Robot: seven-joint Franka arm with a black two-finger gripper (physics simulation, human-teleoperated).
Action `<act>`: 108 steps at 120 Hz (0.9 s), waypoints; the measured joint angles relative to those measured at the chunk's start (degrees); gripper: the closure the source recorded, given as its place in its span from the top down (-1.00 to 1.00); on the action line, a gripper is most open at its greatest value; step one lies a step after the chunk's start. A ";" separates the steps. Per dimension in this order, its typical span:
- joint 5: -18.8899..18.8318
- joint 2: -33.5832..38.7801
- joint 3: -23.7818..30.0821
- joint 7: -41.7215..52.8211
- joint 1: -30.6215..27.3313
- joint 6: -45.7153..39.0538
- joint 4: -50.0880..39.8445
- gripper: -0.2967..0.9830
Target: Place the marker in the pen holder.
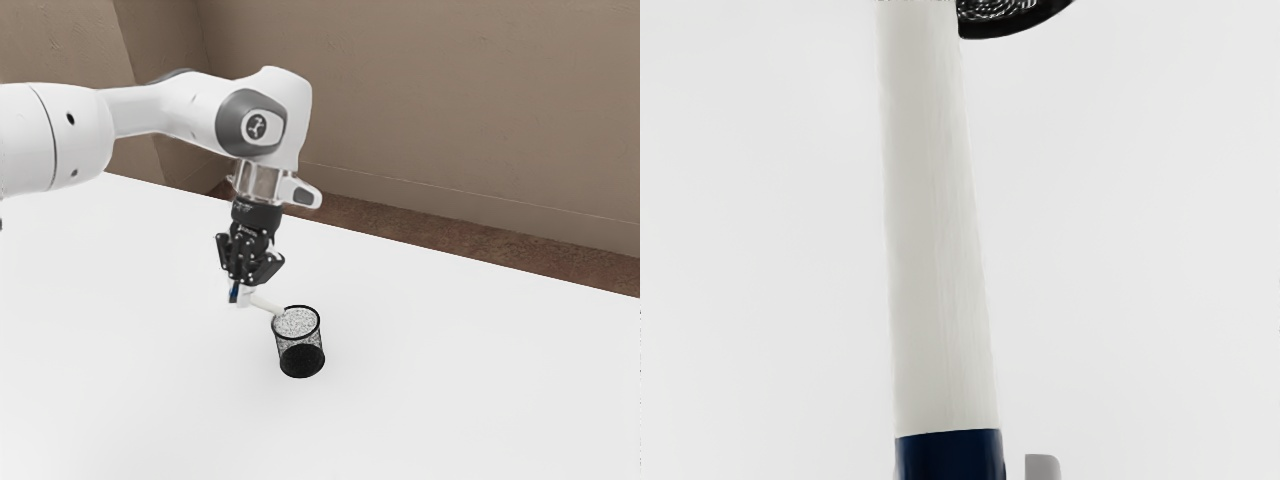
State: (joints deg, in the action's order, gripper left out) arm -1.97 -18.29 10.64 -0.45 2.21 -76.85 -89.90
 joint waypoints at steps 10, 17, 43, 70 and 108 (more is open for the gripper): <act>-0.55 -2.46 0.23 -0.47 0.20 -0.30 2.74 -0.69; -0.84 -4.18 0.28 -0.76 0.09 -0.50 3.88 -0.69; -3.04 -9.79 1.10 -1.41 -0.29 -2.30 8.20 -0.69; -4.42 -11.85 1.02 -1.49 -1.14 -4.67 8.40 -0.34; -4.95 7.01 -3.05 0.80 -4.10 -13.23 1.88 0.34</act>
State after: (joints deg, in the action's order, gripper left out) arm -6.92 -11.28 7.59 0.34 -1.88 -90.08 -88.02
